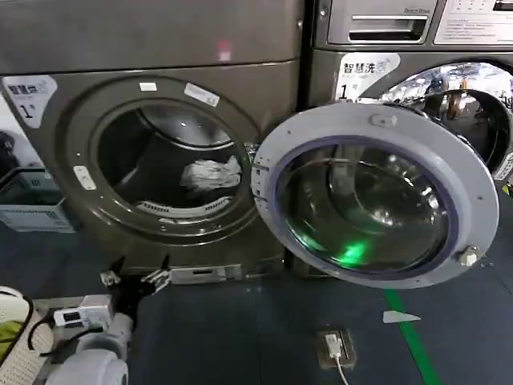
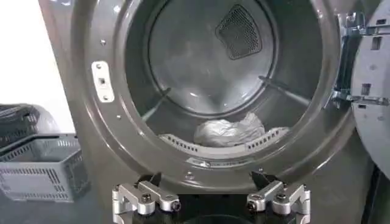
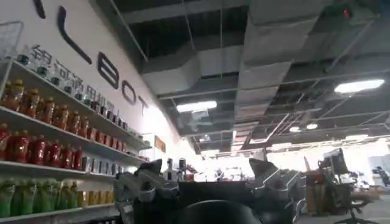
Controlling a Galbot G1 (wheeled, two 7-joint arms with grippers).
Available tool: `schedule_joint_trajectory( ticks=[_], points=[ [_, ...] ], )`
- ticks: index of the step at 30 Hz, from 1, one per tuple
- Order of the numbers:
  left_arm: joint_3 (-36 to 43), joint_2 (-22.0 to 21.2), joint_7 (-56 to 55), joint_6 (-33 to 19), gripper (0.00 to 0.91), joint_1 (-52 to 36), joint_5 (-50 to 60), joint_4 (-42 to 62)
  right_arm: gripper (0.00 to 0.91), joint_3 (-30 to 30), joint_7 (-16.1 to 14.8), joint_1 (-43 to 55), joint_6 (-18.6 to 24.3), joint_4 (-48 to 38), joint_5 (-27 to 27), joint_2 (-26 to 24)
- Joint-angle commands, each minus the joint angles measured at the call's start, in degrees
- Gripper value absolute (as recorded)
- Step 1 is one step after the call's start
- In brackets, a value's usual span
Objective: Grasp the clothes from the dryer.
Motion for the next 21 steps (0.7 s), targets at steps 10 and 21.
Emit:
schedule_joint_trajectory(
  ticks=[10,21],
  points=[
    [0.0,0.1,0.0,2.8,0.907,-0.1,-0.1,0.6,0.907,0.0,0.1,0.1,-0.1,0.1,0.0,0.0],
    [0.1,0.2,-0.6,2.8,0.907,0.1,-0.3,1.0,0.907,-0.3,0.2,-0.3,-0.1,0.4,0.1,0.2]
  ],
)
